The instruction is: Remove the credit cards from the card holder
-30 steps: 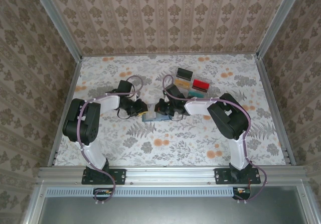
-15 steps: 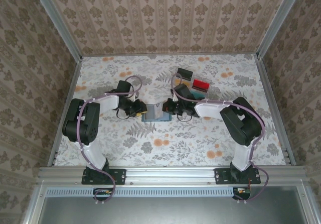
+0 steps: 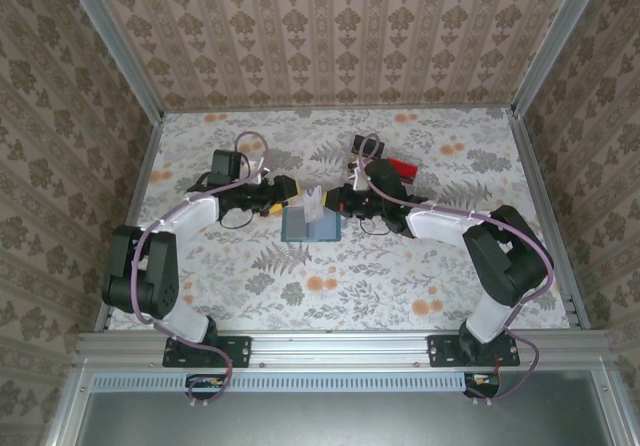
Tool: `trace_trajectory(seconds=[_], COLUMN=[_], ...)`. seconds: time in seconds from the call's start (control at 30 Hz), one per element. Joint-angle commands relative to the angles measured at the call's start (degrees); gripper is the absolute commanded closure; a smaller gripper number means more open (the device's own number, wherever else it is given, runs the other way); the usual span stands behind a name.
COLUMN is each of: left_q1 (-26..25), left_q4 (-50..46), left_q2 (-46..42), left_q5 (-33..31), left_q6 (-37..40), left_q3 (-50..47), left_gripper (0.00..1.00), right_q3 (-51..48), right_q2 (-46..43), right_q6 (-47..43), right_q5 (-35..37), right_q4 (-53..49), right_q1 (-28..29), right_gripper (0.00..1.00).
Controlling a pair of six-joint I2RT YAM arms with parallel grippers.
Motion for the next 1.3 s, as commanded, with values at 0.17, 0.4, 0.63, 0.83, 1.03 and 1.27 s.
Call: trace_trajectory(seconds=[0.17, 0.4, 0.63, 0.83, 1.03, 1.27], left_q1=[-0.55, -0.28, -0.37, -0.47, -0.46, 0.19], left_q4=[4.39, 20.09, 23.03, 26.95, 28.27, 21.31], left_q2=[-0.51, -2.66, -6.26, -7.03, -7.42, -8.57], left_q5=[8.44, 12.24, 11.57, 8.24, 5.13, 2.54], left_q6=[-3.94, -16.33, -20.03, -25.04, -27.7, -24.53], left_q3=[1.45, -1.55, -2.83, -3.43, -3.12, -3.2], left_gripper=[0.25, 0.64, 1.0, 1.0, 1.0, 0.88], right_q3=[-0.99, -0.93, 0.02, -0.36, -0.23, 2.58], right_q2=[-1.9, -2.35, -3.38, -3.49, -3.9, -4.43], right_q6=[12.4, 15.23, 17.24, 20.98, 22.41, 15.33], right_q5=[-8.88, -10.19, -10.07, -8.47, -6.8, -3.85], right_q4=[16.1, 17.88, 17.93, 21.05, 21.14, 11.99], right_q1=[-0.75, -0.84, -0.36, 1.55, 2.68, 1.98], right_gripper=[1.0, 1.0, 0.89, 0.66, 0.73, 1.0])
